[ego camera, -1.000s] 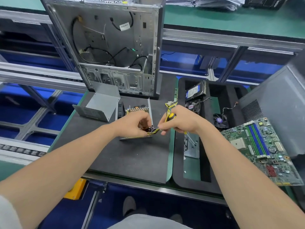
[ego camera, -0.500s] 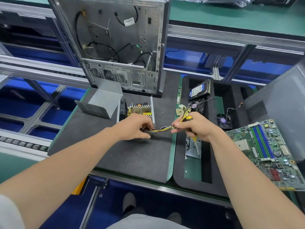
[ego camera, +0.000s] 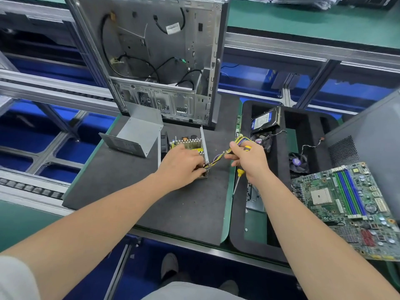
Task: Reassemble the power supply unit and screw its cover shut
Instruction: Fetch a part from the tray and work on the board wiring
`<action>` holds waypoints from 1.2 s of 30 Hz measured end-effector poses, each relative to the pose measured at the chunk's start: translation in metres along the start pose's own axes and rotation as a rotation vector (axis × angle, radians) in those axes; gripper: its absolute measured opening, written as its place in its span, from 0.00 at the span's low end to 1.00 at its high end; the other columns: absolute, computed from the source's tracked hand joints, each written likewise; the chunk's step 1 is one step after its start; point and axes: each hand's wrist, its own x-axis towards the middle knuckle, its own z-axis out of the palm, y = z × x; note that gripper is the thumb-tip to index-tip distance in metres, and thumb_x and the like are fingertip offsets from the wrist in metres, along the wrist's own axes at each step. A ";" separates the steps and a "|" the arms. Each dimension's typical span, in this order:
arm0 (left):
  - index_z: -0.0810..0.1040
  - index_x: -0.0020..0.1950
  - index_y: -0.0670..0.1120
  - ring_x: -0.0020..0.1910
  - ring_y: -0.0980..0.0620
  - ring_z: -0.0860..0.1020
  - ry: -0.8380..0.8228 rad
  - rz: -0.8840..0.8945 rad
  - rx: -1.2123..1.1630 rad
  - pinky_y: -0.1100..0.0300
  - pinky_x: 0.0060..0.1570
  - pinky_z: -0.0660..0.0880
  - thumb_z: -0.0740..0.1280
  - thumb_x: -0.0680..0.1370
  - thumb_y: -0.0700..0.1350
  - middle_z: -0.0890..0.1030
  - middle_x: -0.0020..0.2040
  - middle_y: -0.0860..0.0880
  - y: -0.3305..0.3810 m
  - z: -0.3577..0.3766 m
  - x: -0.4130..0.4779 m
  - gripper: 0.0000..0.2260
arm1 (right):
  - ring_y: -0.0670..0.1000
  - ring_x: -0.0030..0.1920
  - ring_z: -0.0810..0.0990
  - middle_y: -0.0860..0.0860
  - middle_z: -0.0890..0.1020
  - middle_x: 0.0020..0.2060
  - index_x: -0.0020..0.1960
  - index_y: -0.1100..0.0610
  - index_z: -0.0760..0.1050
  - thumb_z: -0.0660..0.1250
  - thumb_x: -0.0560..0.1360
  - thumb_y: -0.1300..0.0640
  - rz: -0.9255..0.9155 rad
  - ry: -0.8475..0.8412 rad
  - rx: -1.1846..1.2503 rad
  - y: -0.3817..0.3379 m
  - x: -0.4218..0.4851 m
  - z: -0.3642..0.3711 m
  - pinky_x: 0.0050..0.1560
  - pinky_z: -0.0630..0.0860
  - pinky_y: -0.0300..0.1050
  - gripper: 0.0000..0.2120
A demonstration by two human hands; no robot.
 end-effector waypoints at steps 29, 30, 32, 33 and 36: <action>0.71 0.70 0.53 0.72 0.42 0.72 -0.238 -0.301 0.072 0.30 0.72 0.48 0.53 0.57 0.87 0.81 0.63 0.46 -0.026 0.003 0.022 0.53 | 0.56 0.52 0.84 0.51 0.88 0.49 0.56 0.48 0.88 0.72 0.78 0.57 -0.065 0.000 -0.577 -0.015 0.047 0.078 0.52 0.83 0.51 0.10; 0.72 0.69 0.53 0.71 0.42 0.72 -0.235 -0.297 0.067 0.30 0.72 0.48 0.53 0.57 0.87 0.81 0.62 0.46 -0.026 0.003 0.022 0.53 | 0.55 0.53 0.84 0.51 0.88 0.51 0.57 0.49 0.88 0.72 0.78 0.58 -0.087 0.026 -0.585 -0.016 0.050 0.079 0.55 0.83 0.52 0.10; 0.72 0.68 0.53 0.71 0.41 0.72 -0.230 -0.296 0.065 0.30 0.72 0.48 0.53 0.57 0.87 0.81 0.61 0.45 -0.025 0.002 0.019 0.52 | 0.54 0.51 0.83 0.50 0.86 0.49 0.56 0.52 0.88 0.73 0.77 0.57 -0.110 0.077 -0.599 -0.019 0.054 0.081 0.55 0.81 0.50 0.10; 0.72 0.68 0.53 0.71 0.41 0.72 -0.224 -0.298 0.065 0.30 0.72 0.48 0.54 0.56 0.86 0.81 0.61 0.45 -0.024 0.001 0.018 0.52 | 0.54 0.46 0.82 0.51 0.85 0.45 0.53 0.52 0.88 0.73 0.77 0.57 -0.093 0.095 -0.579 -0.018 0.056 0.082 0.50 0.81 0.49 0.08; 0.75 0.66 0.51 0.69 0.40 0.73 -0.189 -0.284 0.053 0.30 0.73 0.49 0.55 0.56 0.86 0.81 0.60 0.43 -0.018 0.003 0.010 0.51 | 0.56 0.32 0.68 0.56 0.74 0.30 0.35 0.57 0.80 0.70 0.76 0.56 0.059 0.123 -0.389 -0.017 0.060 0.081 0.31 0.66 0.47 0.12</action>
